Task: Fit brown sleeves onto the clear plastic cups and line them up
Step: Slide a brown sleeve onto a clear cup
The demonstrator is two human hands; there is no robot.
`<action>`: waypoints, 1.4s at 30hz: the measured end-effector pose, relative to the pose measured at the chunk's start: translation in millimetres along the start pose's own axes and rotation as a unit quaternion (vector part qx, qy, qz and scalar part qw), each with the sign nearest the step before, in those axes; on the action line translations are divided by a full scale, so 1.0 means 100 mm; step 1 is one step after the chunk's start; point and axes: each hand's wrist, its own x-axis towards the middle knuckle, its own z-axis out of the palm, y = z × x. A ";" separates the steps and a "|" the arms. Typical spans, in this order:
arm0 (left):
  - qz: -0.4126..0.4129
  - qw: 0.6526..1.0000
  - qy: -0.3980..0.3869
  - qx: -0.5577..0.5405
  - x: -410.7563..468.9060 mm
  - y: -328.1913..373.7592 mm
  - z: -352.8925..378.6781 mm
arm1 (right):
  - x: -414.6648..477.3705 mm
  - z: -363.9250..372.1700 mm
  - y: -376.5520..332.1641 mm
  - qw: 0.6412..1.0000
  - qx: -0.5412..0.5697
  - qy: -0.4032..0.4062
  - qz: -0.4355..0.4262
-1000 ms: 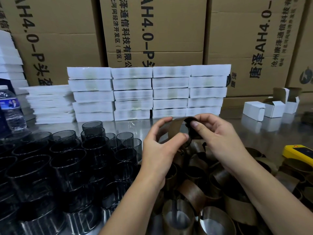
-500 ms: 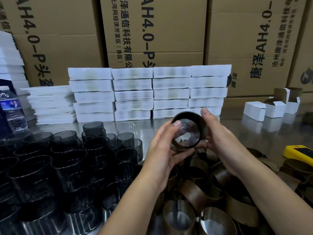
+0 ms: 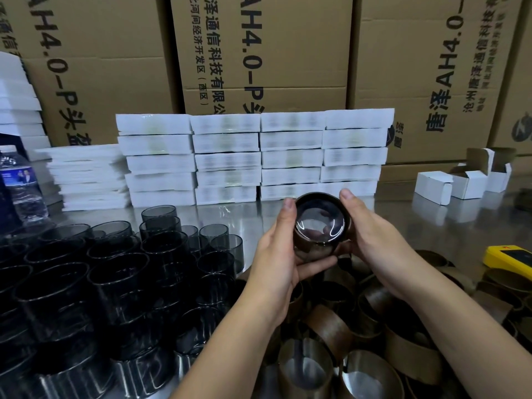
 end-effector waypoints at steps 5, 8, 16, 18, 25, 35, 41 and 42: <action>0.021 0.999 0.022 0.020 0.01 -0.06 0.04 | -0.01 0.03 0.02 1.000 -0.009 0.005 -0.003; 0.035 0.998 0.045 0.021 0.01 -0.09 0.06 | -0.02 0.04 0.02 1.000 -0.019 0.012 -0.009; 0.033 0.996 0.080 0.032 0.03 -0.11 0.05 | -0.07 0.05 -0.03 0.999 -0.035 -0.023 -0.029; 0.037 0.995 0.086 0.041 0.04 -0.10 0.04 | -0.09 0.06 -0.07 0.998 -0.042 -0.039 -0.041; 0.048 0.994 0.090 0.047 0.06 -0.12 0.02 | -0.10 0.05 -0.10 0.996 -0.056 -0.047 -0.059; 0.124 0.977 0.176 0.006 0.02 -0.02 0.02 | 0.02 0.03 -0.52 0.990 -0.010 -0.143 -0.016; 0.101 0.975 0.166 0.107 0.04 -0.03 -0.01 | 0.53 -0.20 -1.03 0.977 -0.150 -0.145 -0.054; 0.101 0.974 0.163 0.117 0.04 -0.05 -0.01 | 0.65 -0.23 -1.01 0.977 -0.181 -0.104 -0.046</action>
